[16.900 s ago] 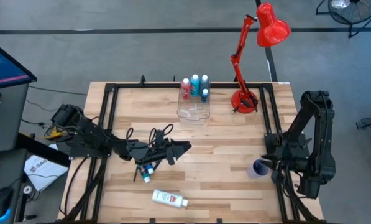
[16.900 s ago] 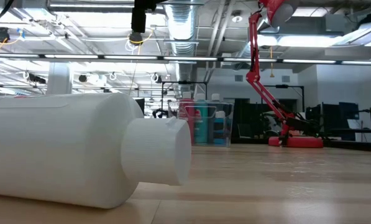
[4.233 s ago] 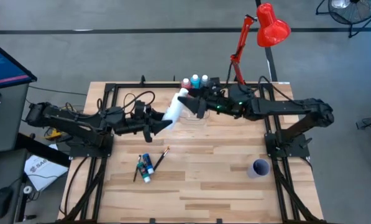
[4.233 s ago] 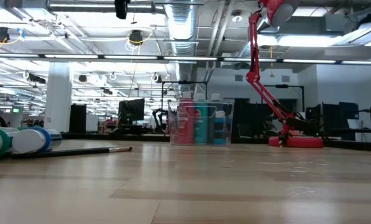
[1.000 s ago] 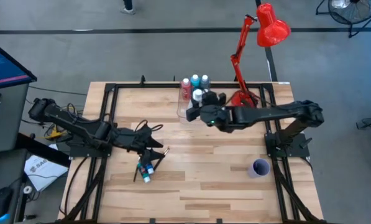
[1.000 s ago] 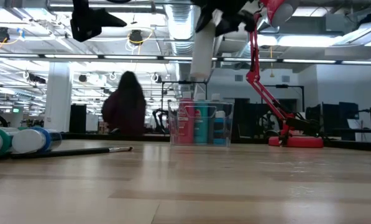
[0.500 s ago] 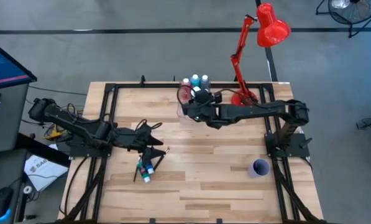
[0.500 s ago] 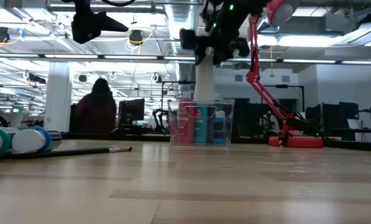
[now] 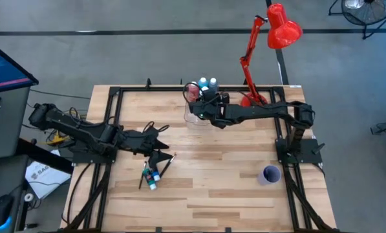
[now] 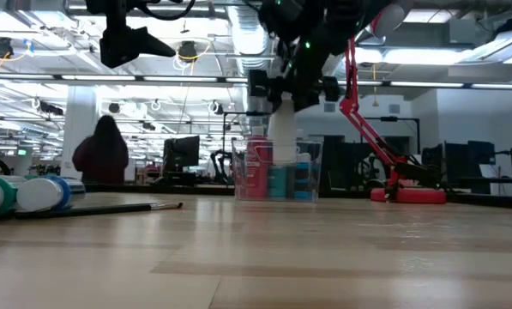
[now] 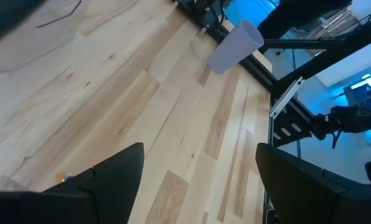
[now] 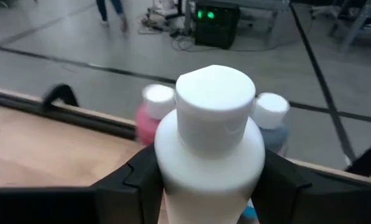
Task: Pick & Place Paint Supplies
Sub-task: Put the white paint bottle into the transparent bin
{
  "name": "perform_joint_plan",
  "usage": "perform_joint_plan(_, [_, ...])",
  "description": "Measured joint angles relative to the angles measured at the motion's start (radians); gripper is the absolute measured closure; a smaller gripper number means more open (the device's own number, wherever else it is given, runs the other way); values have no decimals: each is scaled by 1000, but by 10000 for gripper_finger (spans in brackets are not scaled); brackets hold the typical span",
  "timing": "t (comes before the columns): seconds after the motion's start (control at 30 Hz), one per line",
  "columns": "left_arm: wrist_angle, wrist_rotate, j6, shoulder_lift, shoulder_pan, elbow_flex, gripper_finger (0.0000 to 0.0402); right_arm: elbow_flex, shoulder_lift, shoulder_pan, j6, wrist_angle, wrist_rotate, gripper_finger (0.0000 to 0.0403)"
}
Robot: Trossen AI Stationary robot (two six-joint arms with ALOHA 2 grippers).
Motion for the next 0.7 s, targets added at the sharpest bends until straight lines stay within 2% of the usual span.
perform_joint_plan(0.33, [-31,17,3,0,6,0,96,-17,63,-13,-2,102,2,220])
perform_joint_plan(0.53, [-53,24,0,0,6,0,96,-22,102,-32,22,89,6,229])
perform_joint_plan(0.7, [-60,42,-1,0,9,0,96,-21,100,-52,69,99,7,218])
